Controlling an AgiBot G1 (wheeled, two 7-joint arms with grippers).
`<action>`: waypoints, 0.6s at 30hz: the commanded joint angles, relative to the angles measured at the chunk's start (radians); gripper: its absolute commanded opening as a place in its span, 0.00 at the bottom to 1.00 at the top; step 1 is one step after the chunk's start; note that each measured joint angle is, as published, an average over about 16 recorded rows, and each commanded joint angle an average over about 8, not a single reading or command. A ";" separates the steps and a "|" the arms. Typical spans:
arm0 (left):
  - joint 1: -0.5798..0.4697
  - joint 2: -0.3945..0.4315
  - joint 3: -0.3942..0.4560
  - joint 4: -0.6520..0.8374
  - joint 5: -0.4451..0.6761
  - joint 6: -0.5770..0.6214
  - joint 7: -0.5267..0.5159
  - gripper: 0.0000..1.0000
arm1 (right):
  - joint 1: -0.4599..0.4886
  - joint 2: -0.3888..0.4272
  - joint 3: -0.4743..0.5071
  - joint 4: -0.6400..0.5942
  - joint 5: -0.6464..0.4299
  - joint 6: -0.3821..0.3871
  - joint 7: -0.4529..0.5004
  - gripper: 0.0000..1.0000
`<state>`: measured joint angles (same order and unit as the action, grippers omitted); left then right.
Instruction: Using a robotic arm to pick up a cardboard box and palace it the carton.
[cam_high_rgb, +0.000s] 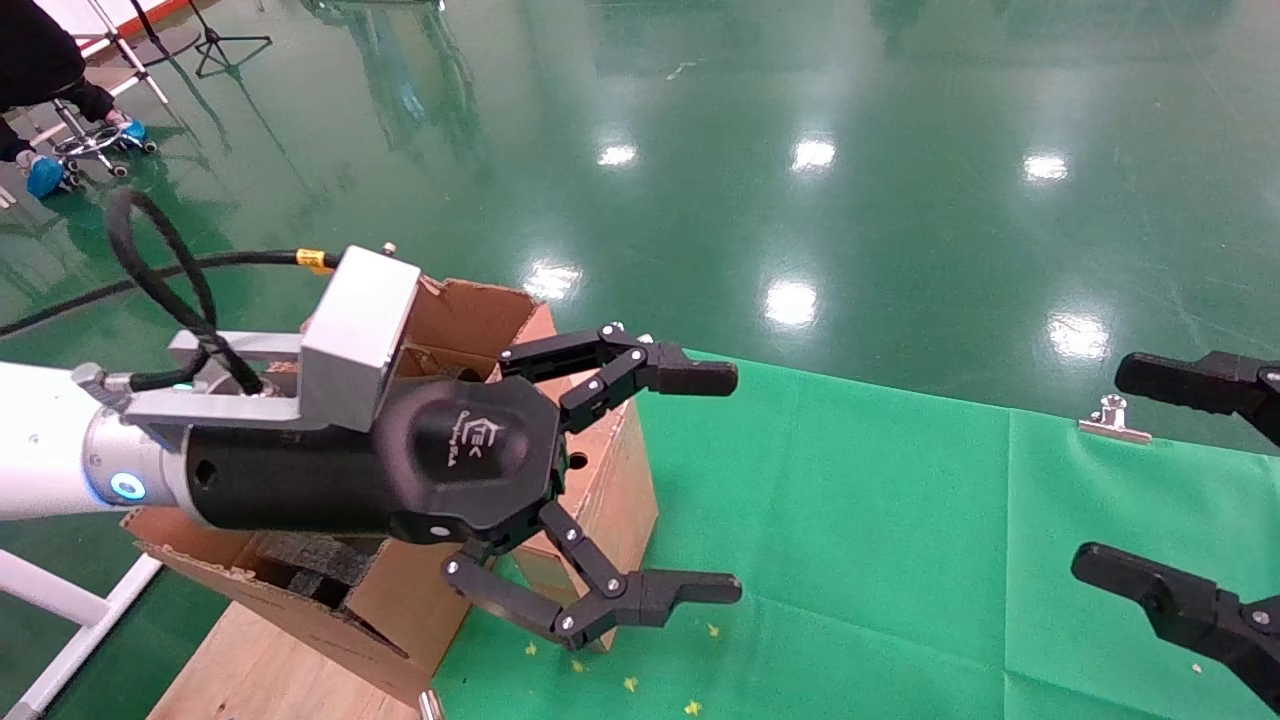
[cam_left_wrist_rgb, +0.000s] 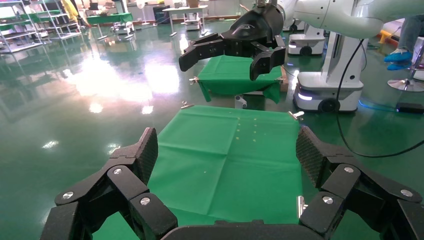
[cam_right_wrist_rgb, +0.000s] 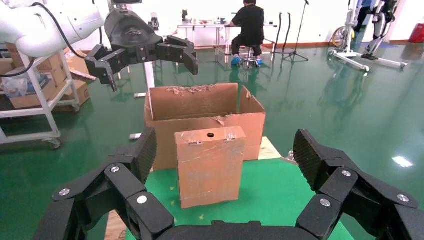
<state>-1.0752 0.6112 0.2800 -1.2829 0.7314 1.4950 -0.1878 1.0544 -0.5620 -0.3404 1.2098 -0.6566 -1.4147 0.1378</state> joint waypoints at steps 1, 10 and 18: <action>0.000 0.000 0.000 0.000 0.000 0.000 0.000 1.00 | 0.000 0.000 0.000 0.000 0.000 0.000 0.000 1.00; 0.000 0.000 0.000 0.000 0.000 0.000 0.000 1.00 | 0.000 0.000 0.000 0.000 0.000 0.000 0.000 1.00; 0.001 -0.005 0.003 0.000 0.009 -0.001 -0.002 1.00 | 0.000 0.000 0.000 0.000 0.000 0.000 0.000 0.75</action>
<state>-1.0812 0.5967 0.2912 -1.2881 0.7659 1.4905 -0.1997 1.0544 -0.5620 -0.3404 1.2098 -0.6566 -1.4147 0.1378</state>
